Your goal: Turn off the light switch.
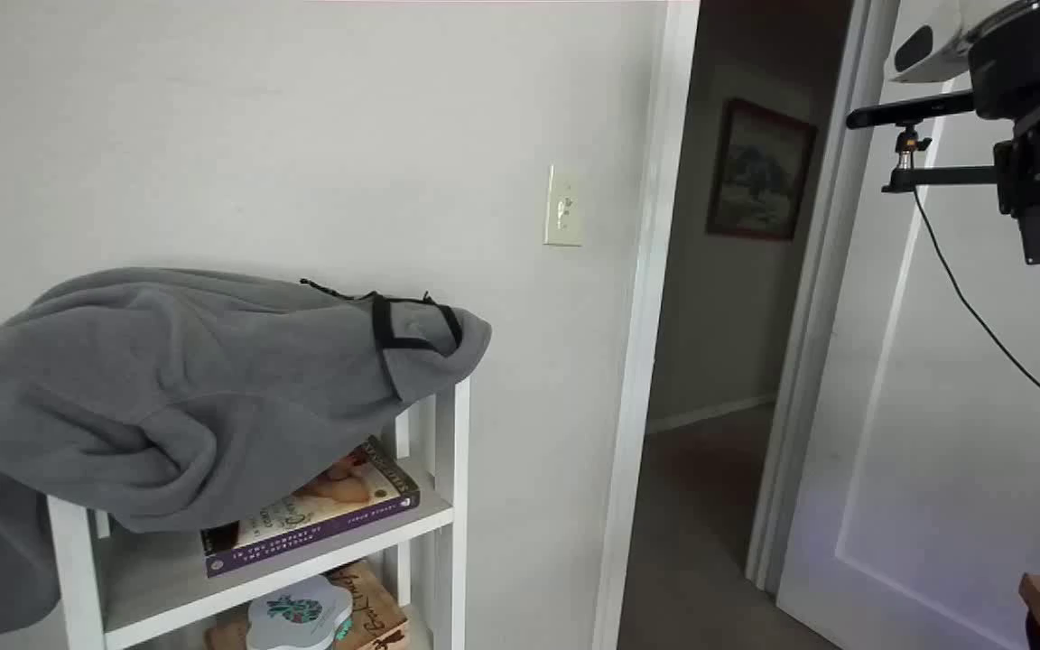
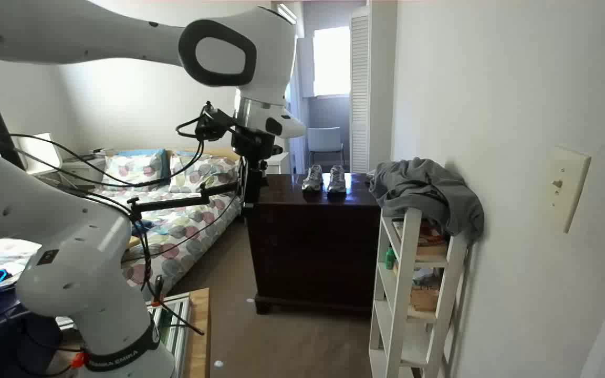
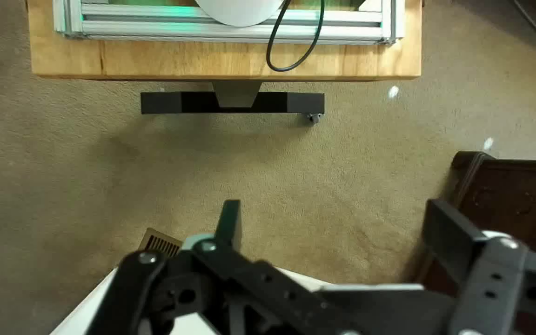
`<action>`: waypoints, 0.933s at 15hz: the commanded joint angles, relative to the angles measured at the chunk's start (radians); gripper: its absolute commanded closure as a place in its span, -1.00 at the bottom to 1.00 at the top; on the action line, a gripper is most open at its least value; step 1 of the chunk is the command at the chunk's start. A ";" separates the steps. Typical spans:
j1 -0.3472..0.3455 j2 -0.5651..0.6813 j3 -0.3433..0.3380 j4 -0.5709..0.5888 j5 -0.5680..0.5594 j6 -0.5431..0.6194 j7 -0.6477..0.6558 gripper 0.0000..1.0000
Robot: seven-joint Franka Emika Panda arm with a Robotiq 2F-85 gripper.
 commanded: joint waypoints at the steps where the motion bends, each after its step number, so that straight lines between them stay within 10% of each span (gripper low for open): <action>1: -0.012 0.001 0.009 0.002 0.004 -0.002 -0.006 -1.00; 14: -0.055 0.002 -0.001 0.023 -0.021 0.038 0.024 -1.00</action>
